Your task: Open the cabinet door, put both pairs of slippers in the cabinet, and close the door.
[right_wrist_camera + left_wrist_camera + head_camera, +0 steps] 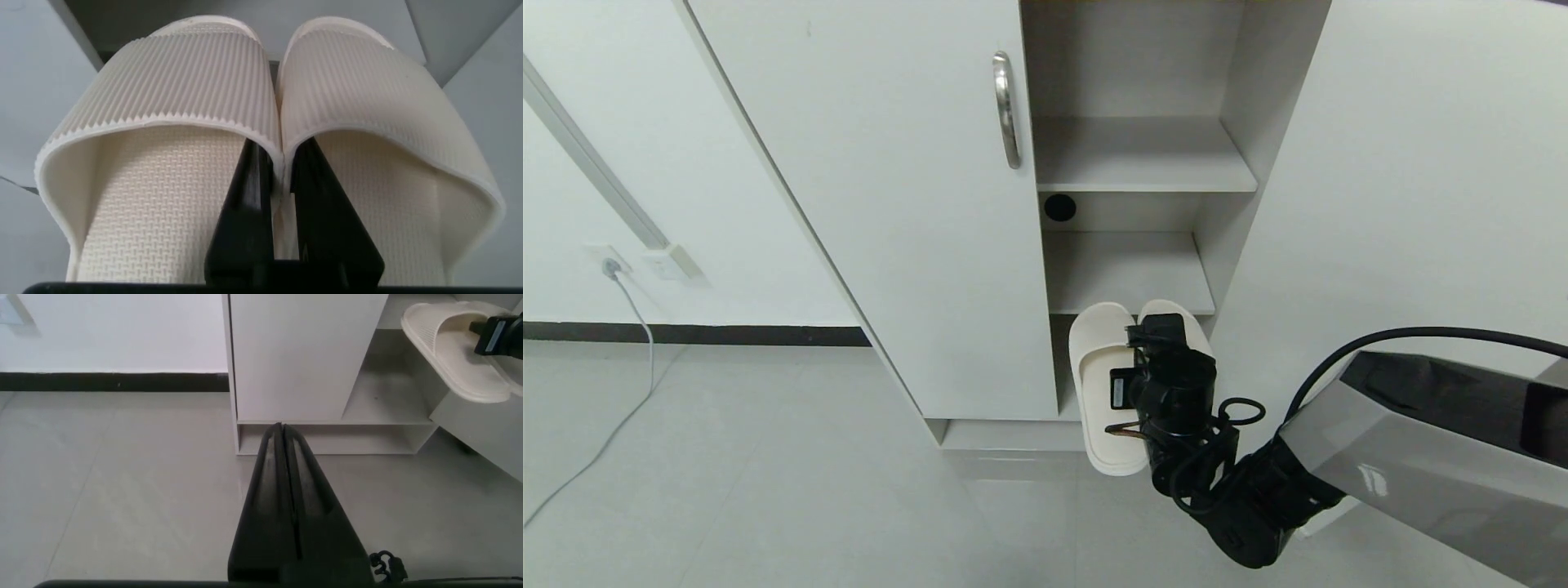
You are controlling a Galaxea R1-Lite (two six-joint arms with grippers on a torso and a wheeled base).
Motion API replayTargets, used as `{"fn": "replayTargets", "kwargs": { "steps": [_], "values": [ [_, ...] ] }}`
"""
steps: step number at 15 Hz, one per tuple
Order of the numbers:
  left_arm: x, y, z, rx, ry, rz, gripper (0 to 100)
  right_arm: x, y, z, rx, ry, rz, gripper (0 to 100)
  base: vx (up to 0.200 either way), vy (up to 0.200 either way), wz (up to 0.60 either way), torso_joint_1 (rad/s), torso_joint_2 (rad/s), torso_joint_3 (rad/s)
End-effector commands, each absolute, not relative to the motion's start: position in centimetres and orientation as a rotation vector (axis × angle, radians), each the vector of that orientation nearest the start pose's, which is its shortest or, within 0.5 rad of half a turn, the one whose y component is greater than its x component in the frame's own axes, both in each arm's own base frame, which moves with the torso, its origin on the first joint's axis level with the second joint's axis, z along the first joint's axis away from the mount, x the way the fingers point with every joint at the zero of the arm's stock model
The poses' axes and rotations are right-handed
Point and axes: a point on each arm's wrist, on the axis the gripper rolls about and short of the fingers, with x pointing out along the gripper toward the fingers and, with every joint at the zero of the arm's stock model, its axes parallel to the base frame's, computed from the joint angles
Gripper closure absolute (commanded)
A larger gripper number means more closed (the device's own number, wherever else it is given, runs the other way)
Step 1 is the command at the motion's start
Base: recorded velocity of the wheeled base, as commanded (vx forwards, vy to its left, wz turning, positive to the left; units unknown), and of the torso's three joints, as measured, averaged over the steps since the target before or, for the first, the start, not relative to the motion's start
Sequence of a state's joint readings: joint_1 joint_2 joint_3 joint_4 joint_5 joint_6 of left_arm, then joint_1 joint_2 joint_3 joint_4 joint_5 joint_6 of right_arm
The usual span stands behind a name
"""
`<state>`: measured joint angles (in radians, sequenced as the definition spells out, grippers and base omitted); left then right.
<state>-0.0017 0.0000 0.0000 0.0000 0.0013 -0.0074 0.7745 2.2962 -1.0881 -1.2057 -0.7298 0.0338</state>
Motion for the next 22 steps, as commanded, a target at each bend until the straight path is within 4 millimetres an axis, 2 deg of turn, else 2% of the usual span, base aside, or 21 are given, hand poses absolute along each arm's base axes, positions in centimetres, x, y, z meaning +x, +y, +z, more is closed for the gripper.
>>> {"fn": "replayTargets", "kwargs": {
  "steps": [1,6,17,22],
  "values": [
    [-2.3,0.0,7.6,-0.008,0.002,0.000,100,31.8,28.8,8.6,0.032,0.003,0.043,100,0.000,0.000,0.00,0.000,0.00,0.000],
    [-2.3,0.0,7.6,-0.006,0.002,-0.002,100,31.8,28.8,8.7,0.033,0.002,0.041,100,0.000,0.000,0.00,0.000,0.00,0.000],
    [-2.3,0.0,7.6,-0.006,0.002,-0.002,100,31.8,28.8,8.3,0.007,0.010,0.041,100,0.200,0.000,0.00,0.001,0.00,0.002],
    [-2.3,0.0,7.6,-0.006,0.002,-0.002,100,32.8,28.2,7.7,0.002,0.018,0.026,100,0.000,0.000,0.00,0.000,0.00,0.000]
  ]
}}
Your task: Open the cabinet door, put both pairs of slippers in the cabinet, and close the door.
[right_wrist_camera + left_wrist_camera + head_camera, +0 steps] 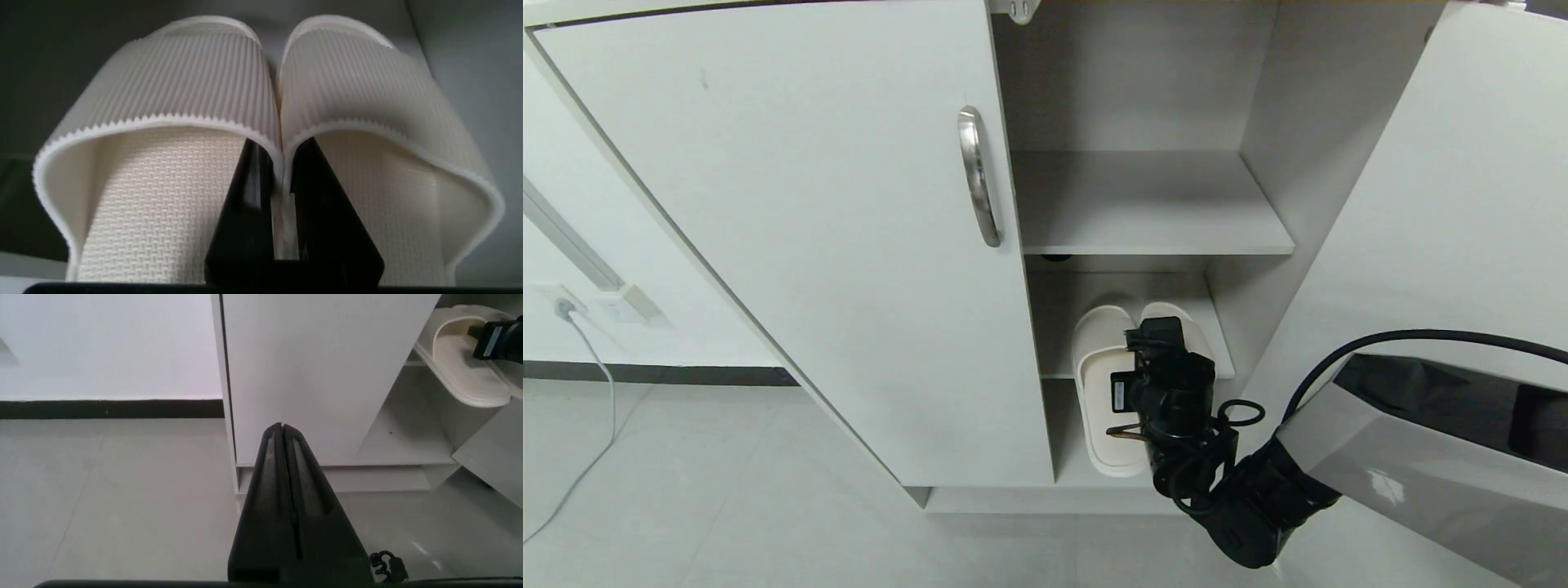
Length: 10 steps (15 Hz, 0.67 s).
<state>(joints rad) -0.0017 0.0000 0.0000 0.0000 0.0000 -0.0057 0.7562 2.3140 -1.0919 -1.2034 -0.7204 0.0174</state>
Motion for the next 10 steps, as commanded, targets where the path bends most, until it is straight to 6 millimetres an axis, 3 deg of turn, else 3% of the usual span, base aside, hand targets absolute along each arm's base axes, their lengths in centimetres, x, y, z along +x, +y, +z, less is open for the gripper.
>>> {"fn": "replayTargets", "kwargs": {
  "steps": [1,7,10],
  "values": [
    [-2.3,0.0,7.6,-0.006,0.002,-0.002,100,33.1,28.2,7.6,0.002,0.017,0.023,100,0.000,0.000,0.00,0.000,0.00,0.000],
    [-2.3,0.0,7.6,-0.006,0.002,-0.002,100,37.7,28.5,8.0,0.007,0.012,-0.023,100,0.000,0.000,0.00,0.000,0.00,0.000],
    [-2.3,0.0,7.6,-0.006,0.002,-0.002,100,38.7,28.7,8.5,0.017,0.000,-0.031,100,0.000,0.000,0.00,0.000,0.00,0.000]
  ]
}}
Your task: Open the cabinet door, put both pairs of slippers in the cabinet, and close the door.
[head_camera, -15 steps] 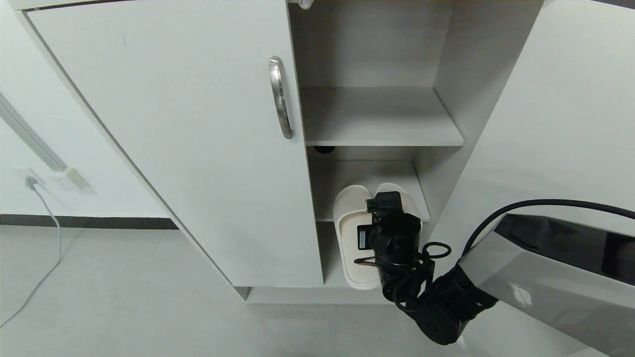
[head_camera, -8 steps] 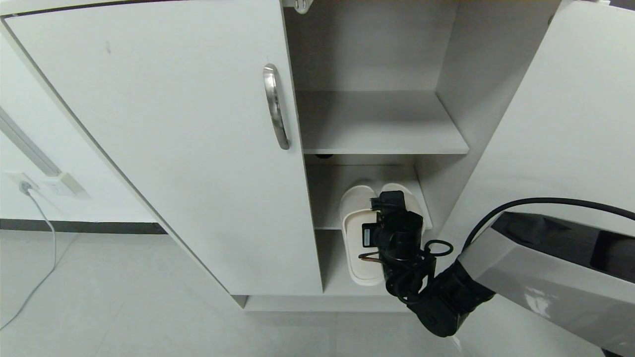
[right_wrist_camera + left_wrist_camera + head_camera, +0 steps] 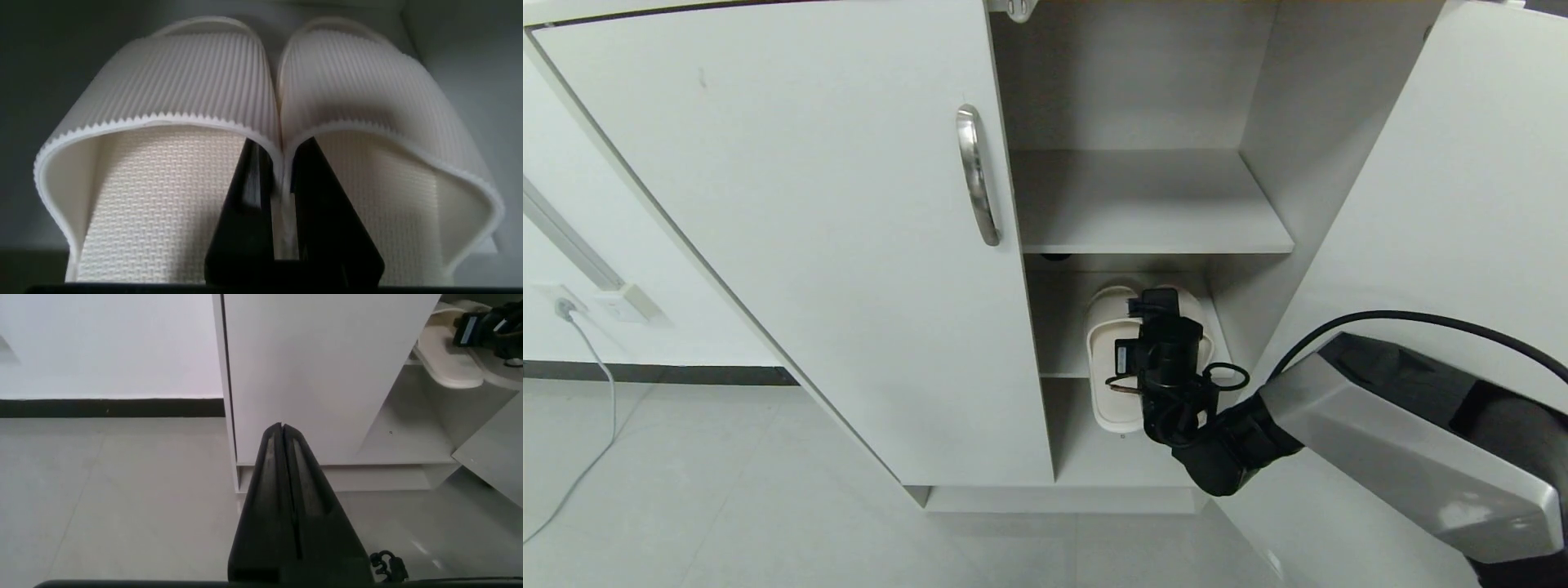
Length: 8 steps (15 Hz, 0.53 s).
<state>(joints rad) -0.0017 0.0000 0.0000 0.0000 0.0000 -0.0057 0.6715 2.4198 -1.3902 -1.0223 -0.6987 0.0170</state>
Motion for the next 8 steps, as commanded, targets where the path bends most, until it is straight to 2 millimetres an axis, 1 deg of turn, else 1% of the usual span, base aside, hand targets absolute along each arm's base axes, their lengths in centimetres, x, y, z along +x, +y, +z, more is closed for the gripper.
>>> {"fn": "replayTargets", "kwargs": {
  "steps": [1,5,8],
  "values": [
    [-2.3,0.0,7.6,-0.006,0.002,-0.003,100,39.0,28.6,8.4,0.013,0.005,-0.028,100,0.000,0.000,0.00,0.000,0.00,0.000],
    [-2.3,0.0,7.6,-0.006,0.002,-0.002,100,40.7,27.8,9.4,0.020,-0.004,-0.035,100,0.000,0.000,0.00,0.000,0.00,0.000],
    [-2.3,0.0,7.6,-0.006,0.002,0.000,100,41.9,27.8,9.6,0.021,-0.005,-0.044,100,0.000,0.000,0.00,0.000,0.00,0.000]
  ]
}}
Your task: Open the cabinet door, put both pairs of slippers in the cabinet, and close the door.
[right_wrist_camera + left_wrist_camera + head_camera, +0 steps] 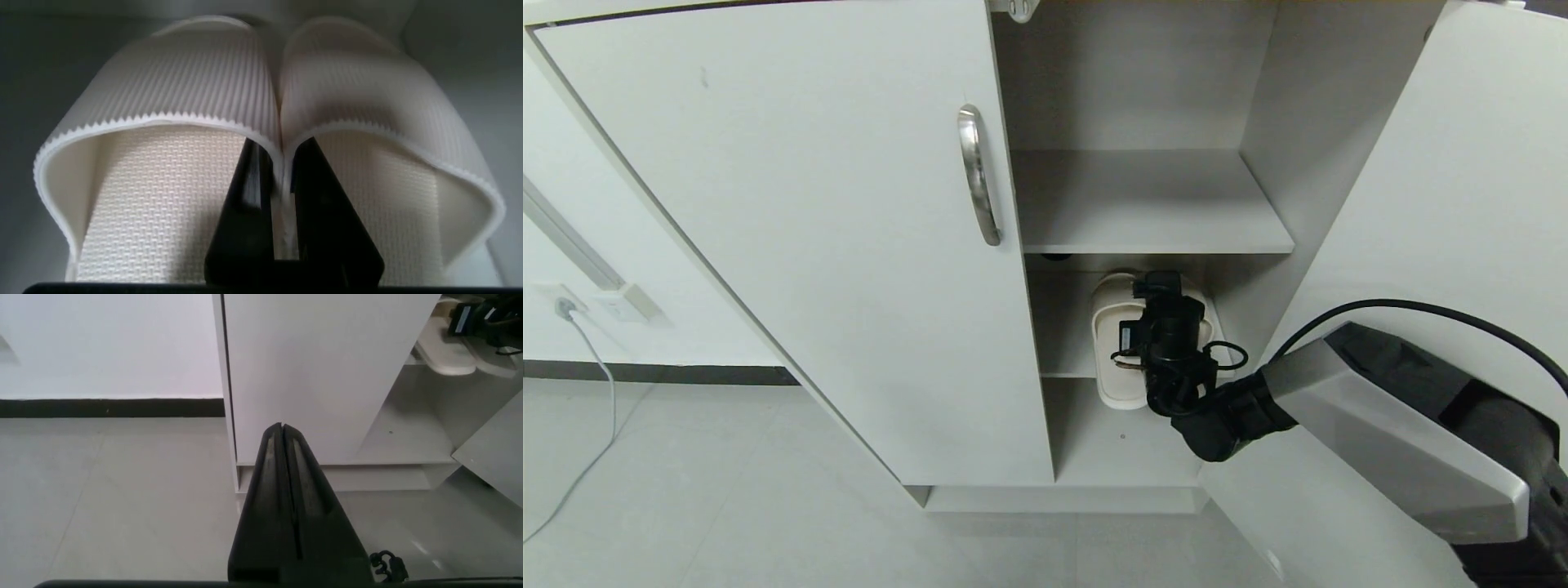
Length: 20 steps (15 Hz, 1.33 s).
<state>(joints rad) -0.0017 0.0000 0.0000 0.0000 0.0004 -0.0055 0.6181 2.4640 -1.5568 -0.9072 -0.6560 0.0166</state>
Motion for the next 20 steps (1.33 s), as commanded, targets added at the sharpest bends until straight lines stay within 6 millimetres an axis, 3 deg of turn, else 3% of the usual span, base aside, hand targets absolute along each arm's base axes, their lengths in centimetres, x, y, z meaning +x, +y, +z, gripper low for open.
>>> {"fn": "replayTargets", "kwargs": {
  "steps": [1,6,13,14,17,20],
  "values": [
    [-2.3,0.0,7.6,-0.006,0.002,0.000,100,42.6,27.7,9.9,0.023,-0.009,-0.052,100,0.000,0.000,0.00,0.000,0.00,0.000],
    [-2.3,0.0,7.6,-0.006,0.002,-0.002,100,44.0,27.6,10.1,0.023,-0.009,-0.070,100,0.000,0.000,0.00,0.000,0.00,0.000],
    [-2.3,0.0,7.6,-0.008,0.002,0.000,100,44.0,27.7,9.9,0.019,-0.003,-0.069,100,0.000,0.000,0.00,0.000,0.00,0.000],
    [-2.3,0.0,7.6,-0.008,0.002,0.000,100,44.0,27.7,9.9,0.018,-0.002,-0.069,0,0.000,0.000,0.00,0.000,0.00,0.000],
    [-2.3,0.0,7.6,-0.006,0.002,0.000,100,43.8,27.5,9.4,0.010,0.009,-0.071,0,0.000,0.000,0.00,0.000,0.00,0.000],
    [-2.3,0.0,7.6,-0.006,0.002,-0.002,100,41.3,27.0,10.5,0.009,0.002,-0.051,0,0.000,0.000,0.00,0.000,0.00,0.000]
  ]
}}
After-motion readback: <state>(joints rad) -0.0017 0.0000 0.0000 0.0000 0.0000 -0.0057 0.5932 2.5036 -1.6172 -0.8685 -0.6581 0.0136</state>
